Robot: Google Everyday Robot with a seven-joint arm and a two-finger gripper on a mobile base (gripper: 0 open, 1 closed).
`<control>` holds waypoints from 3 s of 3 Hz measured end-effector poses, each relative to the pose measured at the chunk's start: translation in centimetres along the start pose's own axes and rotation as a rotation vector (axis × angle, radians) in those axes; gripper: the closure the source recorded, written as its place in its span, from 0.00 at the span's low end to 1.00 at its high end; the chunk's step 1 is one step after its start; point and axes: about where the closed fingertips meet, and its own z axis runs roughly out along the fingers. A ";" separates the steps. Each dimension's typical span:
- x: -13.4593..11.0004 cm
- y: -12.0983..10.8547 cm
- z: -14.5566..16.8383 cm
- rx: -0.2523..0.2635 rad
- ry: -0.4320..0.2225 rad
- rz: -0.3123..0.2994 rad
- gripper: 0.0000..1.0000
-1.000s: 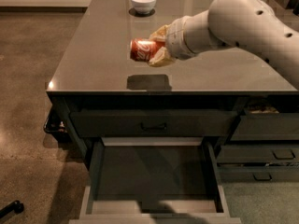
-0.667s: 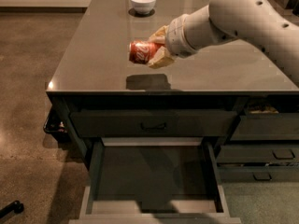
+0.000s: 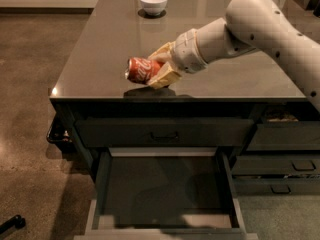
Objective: Pick coke can from middle drawer and place on counter
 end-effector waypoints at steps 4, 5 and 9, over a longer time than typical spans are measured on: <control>0.6 -1.2 3.5 0.225 0.191 -0.040 1.00; 0.8 -2.2 4.3 0.231 0.188 -0.022 1.00; 0.8 -2.4 4.4 0.231 0.187 -0.019 0.17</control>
Offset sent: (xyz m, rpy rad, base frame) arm 0.0243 0.0121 0.0164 -0.1908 -0.3838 -0.3607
